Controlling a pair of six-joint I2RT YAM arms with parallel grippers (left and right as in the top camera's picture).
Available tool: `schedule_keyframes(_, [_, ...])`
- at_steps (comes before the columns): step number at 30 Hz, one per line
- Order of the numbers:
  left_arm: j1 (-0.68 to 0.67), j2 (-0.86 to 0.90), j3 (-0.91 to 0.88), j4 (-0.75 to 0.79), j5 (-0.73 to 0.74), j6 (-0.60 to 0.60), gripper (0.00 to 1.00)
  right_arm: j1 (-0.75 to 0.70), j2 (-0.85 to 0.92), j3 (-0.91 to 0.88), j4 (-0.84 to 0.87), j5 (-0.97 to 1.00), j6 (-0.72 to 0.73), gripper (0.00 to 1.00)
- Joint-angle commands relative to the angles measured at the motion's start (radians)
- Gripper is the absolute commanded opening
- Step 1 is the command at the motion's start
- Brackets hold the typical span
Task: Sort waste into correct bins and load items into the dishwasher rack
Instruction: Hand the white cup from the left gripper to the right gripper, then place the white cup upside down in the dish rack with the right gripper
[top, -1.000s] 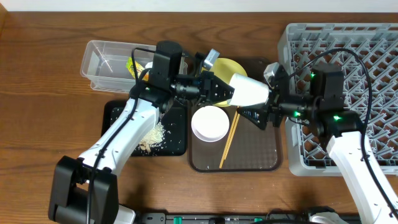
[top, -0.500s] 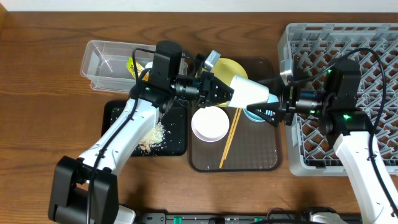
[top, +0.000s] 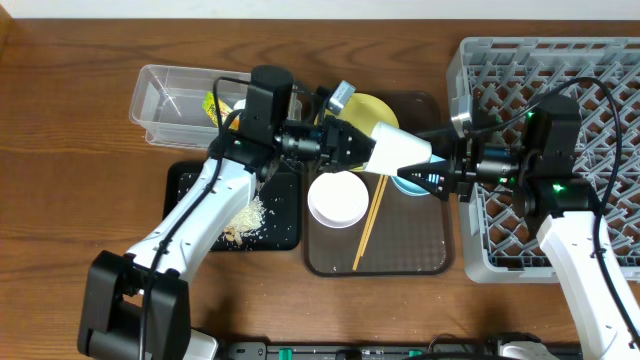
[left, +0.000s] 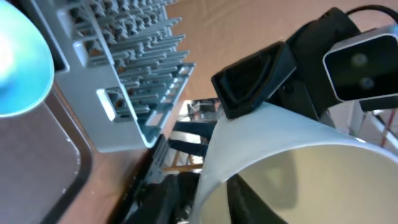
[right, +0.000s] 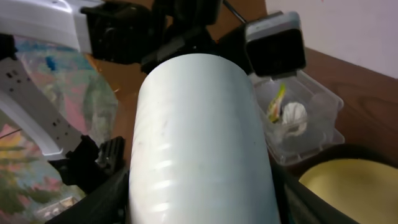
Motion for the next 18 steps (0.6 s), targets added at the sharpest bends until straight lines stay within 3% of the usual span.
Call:
schedule_keyframes(1, [0.000, 0.002, 0.006, -0.057, -0.125, 0.191, 0.35, -0.003, -0.004, 0.016, -0.042, 0.105, -0.005, 0.47])
schedule_keyframes(6, [0.001, 0.000, 0.007, -0.383, -0.684, 0.389, 0.49, -0.003, -0.005, 0.016, -0.185, 0.403, 0.012, 0.40])
schedule_keyframes(9, [0.019, -0.028, 0.010, -0.475, -0.819, 0.443, 0.57, -0.005, -0.009, 0.026, -0.275, 0.578, 0.045, 0.30])
schedule_keyframes(14, [0.069, -0.152, 0.011, -0.602, -0.990, 0.483, 0.59, -0.035, -0.032, 0.117, -0.499, 0.838, 0.072, 0.04])
schedule_keyframes(18, [0.112, -0.283, 0.011, -0.713, -1.118, 0.498, 0.59, -0.076, -0.043, 0.240, -0.673, 1.039, 0.118, 0.01])
